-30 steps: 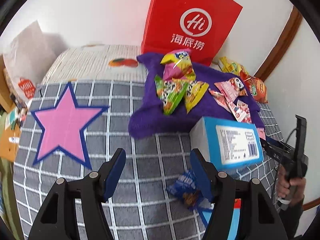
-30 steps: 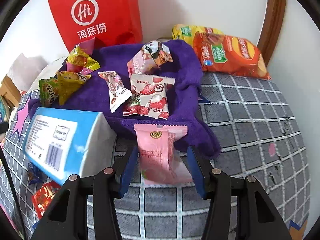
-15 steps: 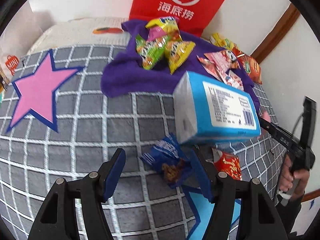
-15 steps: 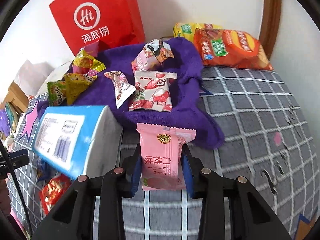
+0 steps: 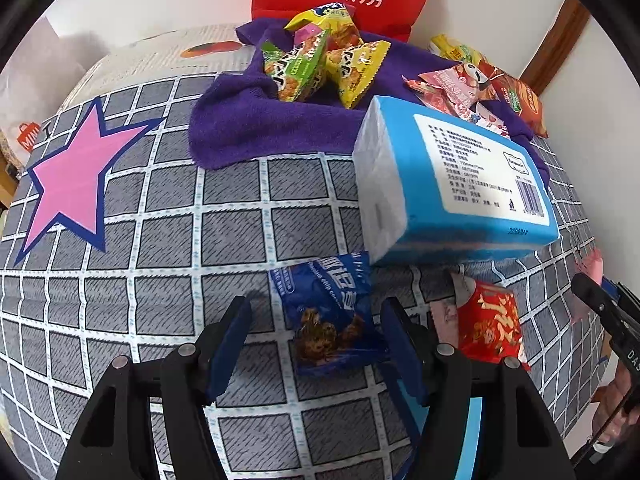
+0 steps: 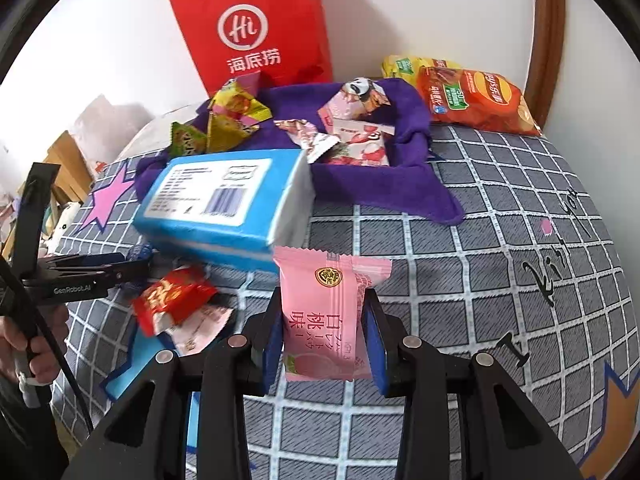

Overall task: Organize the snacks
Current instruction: 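Grasp the blue snack bag on the bed with the left tool, then carry the pink packet with the right tool while the left tool carries the blue bag over the towel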

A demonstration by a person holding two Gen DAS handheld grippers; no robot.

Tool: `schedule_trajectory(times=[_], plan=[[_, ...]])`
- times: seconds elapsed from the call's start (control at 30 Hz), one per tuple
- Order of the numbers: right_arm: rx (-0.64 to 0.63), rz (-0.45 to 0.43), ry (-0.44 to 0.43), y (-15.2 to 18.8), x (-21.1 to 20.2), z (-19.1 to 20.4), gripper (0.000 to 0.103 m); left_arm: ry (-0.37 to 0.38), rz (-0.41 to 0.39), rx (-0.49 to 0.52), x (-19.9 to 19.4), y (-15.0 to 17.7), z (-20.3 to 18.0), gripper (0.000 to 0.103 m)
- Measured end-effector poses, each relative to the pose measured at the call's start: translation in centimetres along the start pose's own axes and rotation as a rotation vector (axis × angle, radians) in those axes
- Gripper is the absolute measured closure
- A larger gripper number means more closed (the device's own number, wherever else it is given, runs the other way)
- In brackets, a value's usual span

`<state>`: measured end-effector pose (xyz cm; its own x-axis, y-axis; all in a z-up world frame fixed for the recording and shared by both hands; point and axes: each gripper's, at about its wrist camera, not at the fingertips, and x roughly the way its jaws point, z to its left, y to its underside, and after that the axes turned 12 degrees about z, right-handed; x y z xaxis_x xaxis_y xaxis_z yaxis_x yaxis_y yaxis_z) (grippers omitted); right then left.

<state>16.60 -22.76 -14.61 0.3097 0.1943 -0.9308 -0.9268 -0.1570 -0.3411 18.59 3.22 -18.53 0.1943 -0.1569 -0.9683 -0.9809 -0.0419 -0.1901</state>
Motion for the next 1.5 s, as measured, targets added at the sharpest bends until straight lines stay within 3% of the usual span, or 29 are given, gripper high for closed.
schedule_trajectory(times=[0.13,0.23,0.27,0.33,0.43,0.6,0.83,1.23,1.5], plan=[[-0.007,0.003,-0.016,0.2,0.2,0.5,0.067,-0.028,-0.008,0.028,0.3,-0.1,-0.5,0.038],[-0.006,0.006,-0.014,0.3,0.2,0.7,0.067,-0.095,-0.029,0.075,0.6,0.1,-1.6,0.038],[-0.007,0.004,-0.017,0.3,0.1,0.8,0.067,-0.116,-0.037,0.084,0.7,0.2,-1.8,0.041],[-0.007,0.000,-0.016,0.3,-0.2,0.8,0.067,-0.151,-0.057,0.095,0.6,0.5,-1.9,0.059],[-0.017,-0.020,0.011,0.1,-1.0,0.9,0.067,-0.105,-0.051,0.089,-0.1,0.6,-1.3,0.062],[-0.036,-0.059,0.042,-2.0,-2.9,1.2,0.067,-0.068,-0.111,0.079,-3.4,0.4,-0.3,0.063],[-0.069,-0.114,0.042,-7.0,-5.5,2.2,0.067,0.008,-0.189,0.077,-8.8,-2.7,0.4,0.063],[-0.140,-0.182,0.037,-11.8,-8.8,4.6,0.067,0.040,-0.315,0.101,-14.4,-6.9,-0.6,0.063],[-0.140,-0.209,0.011,-13.8,-9.8,5.3,0.067,0.054,-0.338,0.115,-15.2,-8.5,-1.6,0.063]])
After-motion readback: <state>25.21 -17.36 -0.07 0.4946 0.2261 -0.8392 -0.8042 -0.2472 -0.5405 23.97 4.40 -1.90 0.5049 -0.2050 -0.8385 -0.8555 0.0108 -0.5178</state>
